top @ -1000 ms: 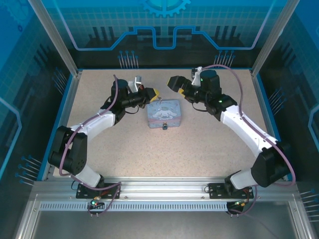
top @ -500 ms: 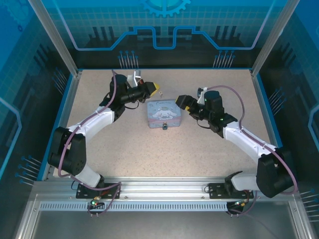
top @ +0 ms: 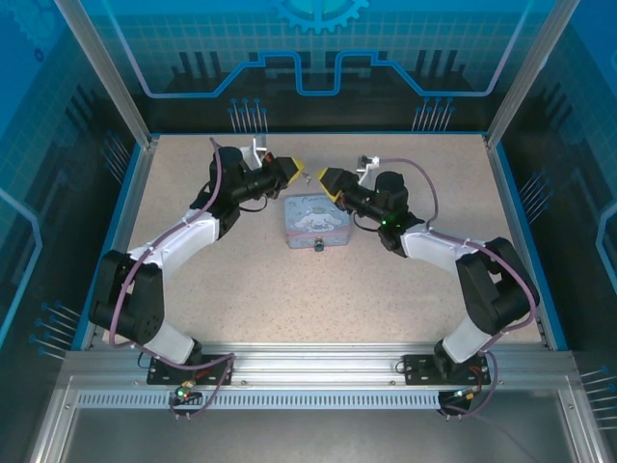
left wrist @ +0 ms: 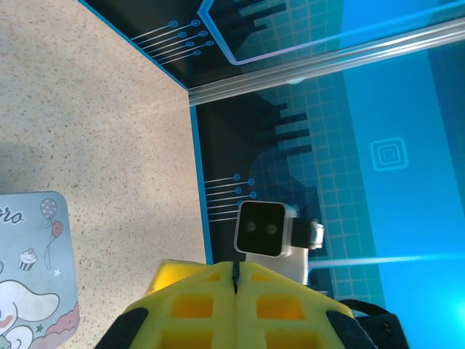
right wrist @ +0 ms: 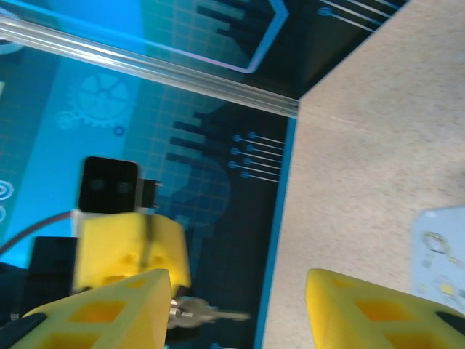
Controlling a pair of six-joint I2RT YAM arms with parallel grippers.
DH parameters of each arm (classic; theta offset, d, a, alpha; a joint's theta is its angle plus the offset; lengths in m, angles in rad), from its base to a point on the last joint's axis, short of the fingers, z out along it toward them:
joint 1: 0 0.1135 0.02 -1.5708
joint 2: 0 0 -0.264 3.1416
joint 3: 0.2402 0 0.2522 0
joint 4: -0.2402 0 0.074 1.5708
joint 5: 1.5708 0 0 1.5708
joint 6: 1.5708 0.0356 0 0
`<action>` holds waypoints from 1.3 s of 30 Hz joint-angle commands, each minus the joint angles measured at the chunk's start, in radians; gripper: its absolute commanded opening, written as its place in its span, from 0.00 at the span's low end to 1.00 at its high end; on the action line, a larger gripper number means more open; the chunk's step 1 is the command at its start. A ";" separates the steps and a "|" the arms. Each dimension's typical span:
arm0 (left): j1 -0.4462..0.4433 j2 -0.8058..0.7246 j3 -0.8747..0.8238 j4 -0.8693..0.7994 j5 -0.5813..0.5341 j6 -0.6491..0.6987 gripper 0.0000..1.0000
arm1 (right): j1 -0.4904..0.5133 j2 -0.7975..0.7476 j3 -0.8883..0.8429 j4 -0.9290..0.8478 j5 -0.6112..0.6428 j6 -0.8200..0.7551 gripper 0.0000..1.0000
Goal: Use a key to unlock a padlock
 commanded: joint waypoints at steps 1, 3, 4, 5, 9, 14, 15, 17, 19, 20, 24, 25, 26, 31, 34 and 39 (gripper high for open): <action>-0.003 -0.029 -0.024 0.040 -0.033 -0.016 0.00 | 0.019 0.024 0.046 0.129 0.009 0.037 0.49; -0.003 -0.029 -0.029 0.045 -0.037 -0.021 0.00 | 0.025 0.038 0.053 0.150 0.013 0.045 0.45; -0.004 -0.028 -0.031 0.048 -0.039 -0.023 0.00 | 0.029 0.046 0.058 0.157 0.014 0.049 0.43; -0.005 -0.028 -0.031 0.050 -0.041 -0.024 0.00 | 0.032 0.054 0.065 0.163 0.014 0.053 0.41; -0.005 -0.024 -0.033 0.056 -0.048 -0.026 0.00 | 0.045 0.076 0.084 0.167 0.008 0.061 0.39; -0.005 -0.021 -0.030 0.063 -0.055 -0.030 0.00 | 0.058 0.096 0.089 0.176 0.011 0.068 0.36; -0.005 -0.020 -0.030 0.064 -0.057 -0.030 0.00 | 0.061 0.098 0.086 0.180 0.010 0.068 0.35; -0.005 -0.019 -0.030 0.067 -0.059 -0.030 0.00 | 0.065 0.100 0.085 0.186 0.010 0.071 0.34; -0.006 -0.018 -0.030 0.068 -0.060 -0.029 0.00 | 0.068 0.101 0.083 0.186 0.007 0.072 0.33; -0.006 -0.018 -0.030 0.067 -0.061 -0.027 0.00 | 0.070 0.101 0.080 0.186 0.005 0.071 0.32; -0.006 -0.016 -0.031 0.068 -0.062 -0.026 0.00 | 0.074 0.103 0.068 0.192 0.004 0.076 0.28; -0.006 -0.015 -0.033 0.068 -0.064 -0.026 0.00 | 0.074 0.102 0.065 0.195 0.003 0.076 0.27; -0.006 -0.014 -0.033 0.068 -0.063 -0.025 0.00 | 0.074 0.102 0.063 0.199 0.003 0.079 0.26; -0.006 -0.013 -0.034 0.065 -0.067 -0.020 0.00 | 0.076 0.103 0.060 0.202 -0.002 0.083 0.26; -0.006 -0.012 -0.034 0.062 -0.070 -0.017 0.00 | 0.076 0.101 0.058 0.201 -0.002 0.085 0.24; -0.006 -0.011 -0.033 0.057 -0.072 -0.007 0.00 | 0.076 0.106 0.055 0.201 -0.004 0.089 0.19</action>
